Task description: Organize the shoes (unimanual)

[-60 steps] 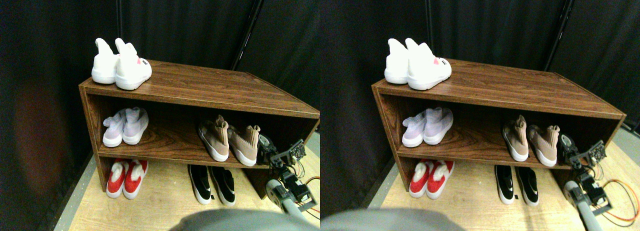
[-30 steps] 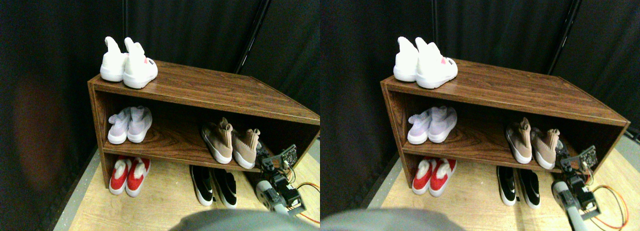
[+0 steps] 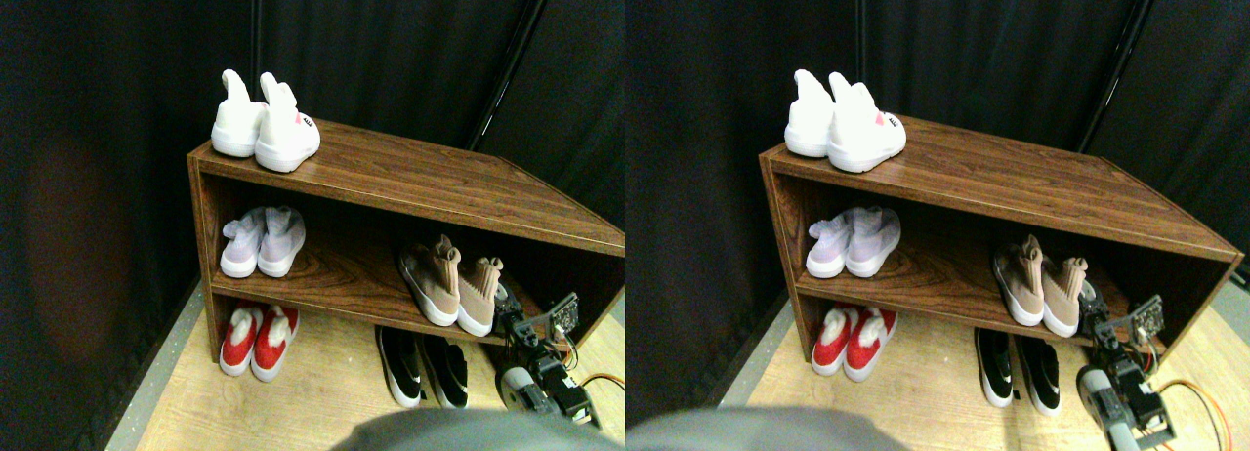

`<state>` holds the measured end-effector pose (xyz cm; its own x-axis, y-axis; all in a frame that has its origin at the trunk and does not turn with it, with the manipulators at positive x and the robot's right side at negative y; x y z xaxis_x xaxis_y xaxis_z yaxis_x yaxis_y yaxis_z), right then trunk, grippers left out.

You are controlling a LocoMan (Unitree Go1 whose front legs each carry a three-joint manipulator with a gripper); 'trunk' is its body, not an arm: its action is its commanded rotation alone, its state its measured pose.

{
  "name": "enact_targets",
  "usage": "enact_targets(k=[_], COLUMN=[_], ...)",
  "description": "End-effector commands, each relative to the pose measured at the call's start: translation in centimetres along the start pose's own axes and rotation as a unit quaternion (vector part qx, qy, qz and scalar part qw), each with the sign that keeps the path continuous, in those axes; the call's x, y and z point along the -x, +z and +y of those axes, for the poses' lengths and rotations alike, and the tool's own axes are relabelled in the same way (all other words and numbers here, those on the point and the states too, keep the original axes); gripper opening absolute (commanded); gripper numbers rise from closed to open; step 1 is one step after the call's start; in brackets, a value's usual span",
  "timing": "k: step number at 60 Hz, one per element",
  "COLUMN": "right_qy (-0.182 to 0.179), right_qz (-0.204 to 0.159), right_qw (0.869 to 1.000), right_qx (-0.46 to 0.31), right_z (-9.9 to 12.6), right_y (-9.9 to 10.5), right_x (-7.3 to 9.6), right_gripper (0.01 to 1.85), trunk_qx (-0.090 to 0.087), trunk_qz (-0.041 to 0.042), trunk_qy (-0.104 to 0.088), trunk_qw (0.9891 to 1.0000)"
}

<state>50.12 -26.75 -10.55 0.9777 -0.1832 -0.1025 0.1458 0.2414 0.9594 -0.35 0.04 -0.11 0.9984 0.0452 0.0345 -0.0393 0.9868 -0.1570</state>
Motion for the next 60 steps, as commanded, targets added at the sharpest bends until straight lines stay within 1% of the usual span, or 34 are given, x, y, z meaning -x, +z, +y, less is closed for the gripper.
enact_targets(k=[1, 4, 8, 9, 11, 12, 17, 19, 20, 23, 27, 29, 30, 32, 33, 35, 36, 38, 41, 42, 44, 45, 47, 49, 50, 53, 56, 57, 60], right_qy=[-0.003, -0.007, -0.010, -0.011, -0.013, -0.010, -0.006, -0.002, 0.000, 0.007, 0.034, 0.045, 0.051, 0.053, 0.052, 0.062, 0.062, 0.070, 0.078, 0.083, 0.086, 0.096, 0.100, 0.107, 0.107, 0.112, 0.124, 0.128, 0.130], right_qz=[0.001, -0.003, -0.015, -0.027, -0.034, -0.034, -0.030, -0.028, -0.033, -0.028, -0.012, -0.015, -0.007, -0.004, -0.004, 0.011, 0.011, 0.024, 0.039, 0.041, 0.044, 0.055, 0.049, 0.058, 0.059, 0.054, 0.060, 0.059, 0.056], right_qw=[1.000, 1.000, 1.000, 0.999, 0.999, 0.999, 0.999, 0.999, 0.999, 0.999, 0.998, 0.997, 0.997, 0.997, 0.997, 0.997, 0.997, 0.996, 0.995, 0.994, 0.993, 0.991, 0.991, 0.990, 0.990, 0.990, 0.988, 0.988, 0.987], right_qx=[-0.001, -0.009, 0.006, 0.022, 0.015, 0.017, 0.020, 0.022, 0.018, 0.023, 0.042, 0.063, 0.059, 0.056, 0.054, 0.051, 0.051, 0.052, 0.058, 0.062, 0.065, 0.070, 0.078, 0.075, 0.069, 0.061, 0.065, 0.069, 0.074], right_z=[-0.3, -0.3, -0.3, -0.2, -0.2, -0.2, -0.1, 0.1, 0.4, 0.6, 1.2, 1.5, 1.7, 1.9, 2.1, 2.5, 2.5, 2.7, 3.1, 3.3, 3.3, 3.4, 3.5, 3.7, 3.7, 3.8, 3.8, 3.7, 3.7], right_y=[-0.1, 0.1, 0.5, 0.7, 0.9, 1.1, 1.7, 2.1, 2.4, 2.7, 3.2, 3.4, 3.5, 3.6, 3.7, 3.8, 3.8, 4.0, 4.2, 4.3, 4.4, 4.5, 4.7, 4.8, 4.9, 5.0, 5.0, 5.1, 5.2], right_x=[-0.1, -0.3, -0.4, -0.5, -0.5, -0.7, -0.9, -0.8, -0.6, -0.4, 0.0, 0.3, 0.4, 0.5, 0.7, 1.1, 1.1, 1.5, 2.2, 2.5, 2.7, 2.8, 3.2, 3.8, 3.9, 4.7, 5.6, 5.9, 6.3], right_gripper=[0.06, 0.06, 0.06, 0.06, 0.06, 0.06, 0.06, 0.06, 0.06, 0.06, 0.06, 0.06, 0.06, 0.06, 0.06, 0.06, 0.06, 0.06, 0.06, 0.06, 0.06, 0.06, 0.06, 0.06, 0.06, 0.06, 0.06, 0.06, 0.06], trunk_qx=[-0.002, -0.002, -0.005, -0.006, -0.006, -0.007, -0.011, -0.012, -0.012, -0.014, -0.017, -0.018, -0.018, -0.019, -0.020, -0.021, -0.021, -0.021, -0.023, -0.023, -0.023, -0.023, -0.023, -0.023, -0.025, -0.025, -0.025, -0.026, -0.026], trunk_qz=[0.0078, 0.0078, 0.0075, 0.0078, 0.0078, 0.0063, 0.0052, 0.0053, 0.0053, 0.0059, 0.0066, 0.0072, 0.0077, 0.0075, 0.0074, 0.0075, 0.0074, 0.0074, 0.0091, 0.0091, 0.0091, 0.0091, 0.0091, 0.0091, 0.0132, 0.0145, 0.0145, 0.0168, 0.0168], trunk_qy=[0.008, 0.008, 0.006, 0.005, 0.005, 0.004, -0.002, -0.004, -0.004, -0.007, -0.013, -0.015, -0.016, -0.017, -0.019, -0.020, -0.021, -0.021, -0.026, -0.026, -0.026, -0.026, -0.026, -0.026, -0.030, -0.030, -0.030, -0.029, -0.029], trunk_qw=[0.9999, 0.9999, 0.9999, 0.9999, 0.9999, 0.9999, 0.9999, 0.9999, 0.9999, 0.9999, 0.9998, 0.9997, 0.9997, 0.9996, 0.9996, 0.9996, 0.9995, 0.9995, 0.9994, 0.9994, 0.9994, 0.9994, 0.9994, 0.9994, 0.9991, 0.9991, 0.9991, 0.9991, 0.9991])
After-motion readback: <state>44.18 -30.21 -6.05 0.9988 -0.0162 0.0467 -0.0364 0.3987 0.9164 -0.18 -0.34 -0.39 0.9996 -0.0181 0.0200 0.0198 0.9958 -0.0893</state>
